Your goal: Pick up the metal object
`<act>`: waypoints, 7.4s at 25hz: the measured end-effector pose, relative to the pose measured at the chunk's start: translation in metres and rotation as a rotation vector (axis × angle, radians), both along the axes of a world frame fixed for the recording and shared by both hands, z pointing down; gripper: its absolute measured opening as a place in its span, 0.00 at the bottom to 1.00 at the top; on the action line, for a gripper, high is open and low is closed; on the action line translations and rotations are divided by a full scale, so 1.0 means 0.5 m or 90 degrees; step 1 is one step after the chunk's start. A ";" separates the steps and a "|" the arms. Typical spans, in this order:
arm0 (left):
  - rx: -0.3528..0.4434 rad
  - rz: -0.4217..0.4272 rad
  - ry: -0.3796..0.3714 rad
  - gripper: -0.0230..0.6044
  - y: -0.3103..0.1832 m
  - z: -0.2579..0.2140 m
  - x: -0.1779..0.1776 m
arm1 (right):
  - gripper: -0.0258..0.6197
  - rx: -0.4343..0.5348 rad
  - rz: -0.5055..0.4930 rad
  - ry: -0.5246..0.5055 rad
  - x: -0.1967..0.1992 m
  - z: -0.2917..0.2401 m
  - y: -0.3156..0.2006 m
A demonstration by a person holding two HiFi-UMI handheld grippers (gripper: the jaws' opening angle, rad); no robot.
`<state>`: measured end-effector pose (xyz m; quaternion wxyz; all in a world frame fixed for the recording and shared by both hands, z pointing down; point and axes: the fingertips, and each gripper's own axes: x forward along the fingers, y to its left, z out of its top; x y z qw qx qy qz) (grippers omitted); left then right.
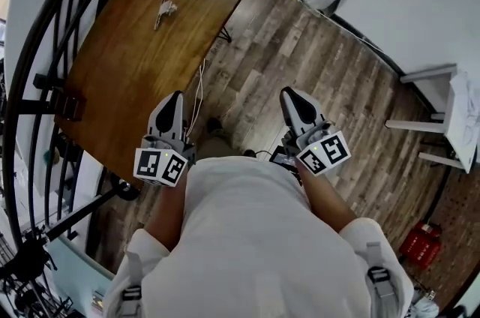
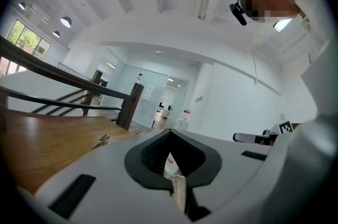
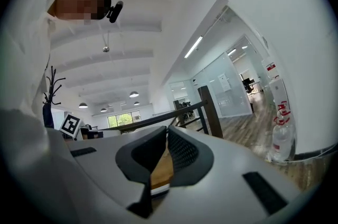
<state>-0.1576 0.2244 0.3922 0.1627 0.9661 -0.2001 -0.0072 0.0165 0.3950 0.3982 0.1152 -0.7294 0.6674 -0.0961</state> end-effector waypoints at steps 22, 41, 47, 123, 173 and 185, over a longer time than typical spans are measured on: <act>-0.082 -0.037 0.019 0.05 -0.405 0.060 0.099 | 0.08 -0.059 -0.079 0.006 0.105 0.019 -0.458; -0.006 -0.315 0.003 0.05 -0.523 -0.069 0.264 | 0.08 0.052 -0.374 -0.041 0.361 -0.055 -0.771; 0.007 -0.341 -0.019 0.05 -0.542 -0.075 0.284 | 0.08 0.041 -0.365 -0.068 0.432 -0.026 -0.833; -0.201 -0.611 -0.029 0.05 -0.845 0.445 -0.025 | 0.33 -0.700 -0.667 -0.379 -0.027 0.582 -1.200; -0.065 -0.600 0.024 0.05 -0.652 0.113 0.001 | 0.08 -0.253 -0.792 -0.550 0.016 0.139 -1.097; 0.046 -0.578 0.031 0.05 -0.504 -0.094 0.099 | 0.08 0.035 -0.778 -0.311 0.097 -0.119 -0.966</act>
